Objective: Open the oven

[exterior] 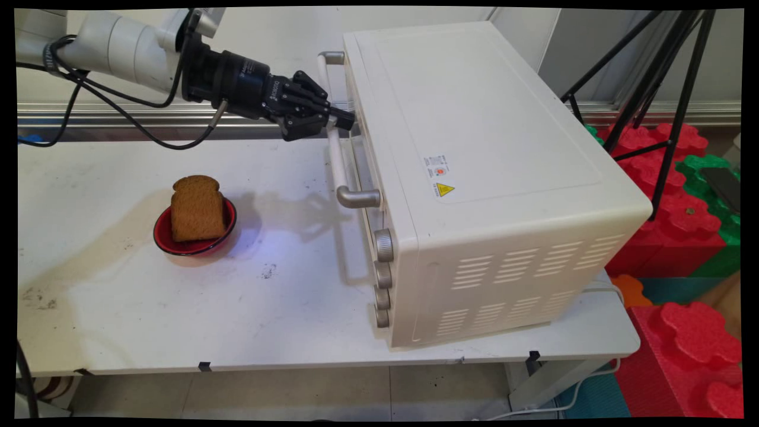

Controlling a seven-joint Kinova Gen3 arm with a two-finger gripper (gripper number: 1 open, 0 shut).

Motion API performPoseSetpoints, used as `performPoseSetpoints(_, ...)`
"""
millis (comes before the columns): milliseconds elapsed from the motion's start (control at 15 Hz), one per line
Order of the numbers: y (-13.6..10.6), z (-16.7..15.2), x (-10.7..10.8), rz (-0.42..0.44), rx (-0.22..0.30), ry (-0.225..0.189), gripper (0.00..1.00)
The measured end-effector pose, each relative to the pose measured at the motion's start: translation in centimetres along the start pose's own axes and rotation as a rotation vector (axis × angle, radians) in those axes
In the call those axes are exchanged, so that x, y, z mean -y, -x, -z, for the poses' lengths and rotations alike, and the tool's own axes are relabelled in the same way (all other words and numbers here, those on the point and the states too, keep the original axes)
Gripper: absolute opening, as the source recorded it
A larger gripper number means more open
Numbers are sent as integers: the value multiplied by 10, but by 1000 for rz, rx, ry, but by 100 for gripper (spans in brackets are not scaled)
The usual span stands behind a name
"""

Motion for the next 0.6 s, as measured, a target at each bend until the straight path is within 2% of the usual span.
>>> performPoseSetpoints(600, 11, 11, -5, -12, 40, 14, 0)
